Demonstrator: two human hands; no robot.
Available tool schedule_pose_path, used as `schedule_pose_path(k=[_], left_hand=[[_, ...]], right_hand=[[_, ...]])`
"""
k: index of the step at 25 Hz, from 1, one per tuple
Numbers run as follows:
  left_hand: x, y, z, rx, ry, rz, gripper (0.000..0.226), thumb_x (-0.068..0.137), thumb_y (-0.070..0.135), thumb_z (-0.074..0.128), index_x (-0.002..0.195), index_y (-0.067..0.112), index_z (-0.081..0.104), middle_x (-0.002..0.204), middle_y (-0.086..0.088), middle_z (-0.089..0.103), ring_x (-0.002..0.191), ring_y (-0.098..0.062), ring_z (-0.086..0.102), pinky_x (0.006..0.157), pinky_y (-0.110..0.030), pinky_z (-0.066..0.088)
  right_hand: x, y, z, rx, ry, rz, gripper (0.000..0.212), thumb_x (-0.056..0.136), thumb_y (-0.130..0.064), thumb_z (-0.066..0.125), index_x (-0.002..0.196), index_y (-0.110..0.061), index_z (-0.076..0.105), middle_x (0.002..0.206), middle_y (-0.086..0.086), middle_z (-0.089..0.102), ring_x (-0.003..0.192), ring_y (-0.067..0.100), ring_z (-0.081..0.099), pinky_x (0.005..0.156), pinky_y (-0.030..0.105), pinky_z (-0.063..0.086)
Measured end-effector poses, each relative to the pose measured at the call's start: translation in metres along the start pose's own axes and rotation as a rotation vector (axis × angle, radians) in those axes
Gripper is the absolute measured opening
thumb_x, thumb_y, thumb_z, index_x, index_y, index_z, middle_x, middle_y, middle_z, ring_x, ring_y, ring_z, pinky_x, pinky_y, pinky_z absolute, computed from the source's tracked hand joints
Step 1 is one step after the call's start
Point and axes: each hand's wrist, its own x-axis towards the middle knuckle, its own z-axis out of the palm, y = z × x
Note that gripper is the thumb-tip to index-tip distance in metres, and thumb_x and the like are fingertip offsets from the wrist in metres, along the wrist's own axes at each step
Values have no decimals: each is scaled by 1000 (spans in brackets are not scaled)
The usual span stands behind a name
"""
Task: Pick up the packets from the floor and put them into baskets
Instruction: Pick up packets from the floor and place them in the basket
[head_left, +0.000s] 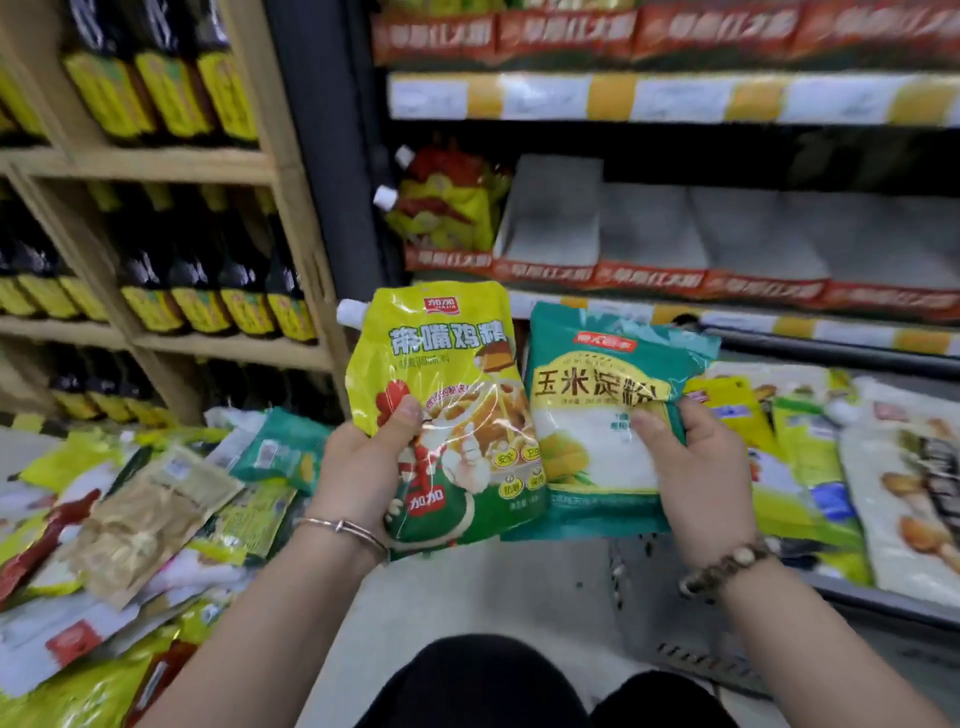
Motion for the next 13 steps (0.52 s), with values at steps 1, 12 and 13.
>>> schedule_pose_path(k=[1,12,13], left_hand=[[0,5,16,5,-38,18,23,84,32,66,76,11,68,65,-7,72,56,-23,69,45,-28,52],[14,-14,214,37,-405,-206,35,87,33,64,101,1,64,75,-14,71,56,-25,67,48,-27,52],[20,-21,228,72,-412,-237,38,87,36,64,101,1,64,78,-15,70,59,-25,66,52,-28,53]], right_hand=[[6,-2,-12,-27,27,-18,29,86,-16,63,64,-9,46,56,-4,41,47,4,30,44,18,25],[82,40,-156,-232,246,46,19,87,-22,61,69,-13,61,52,-9,54,46,3,40,46,17,31],[90,47,-161,-261,251,47,25,87,-20,61,63,-17,55,47,-11,49,42,2,38,43,14,27]])
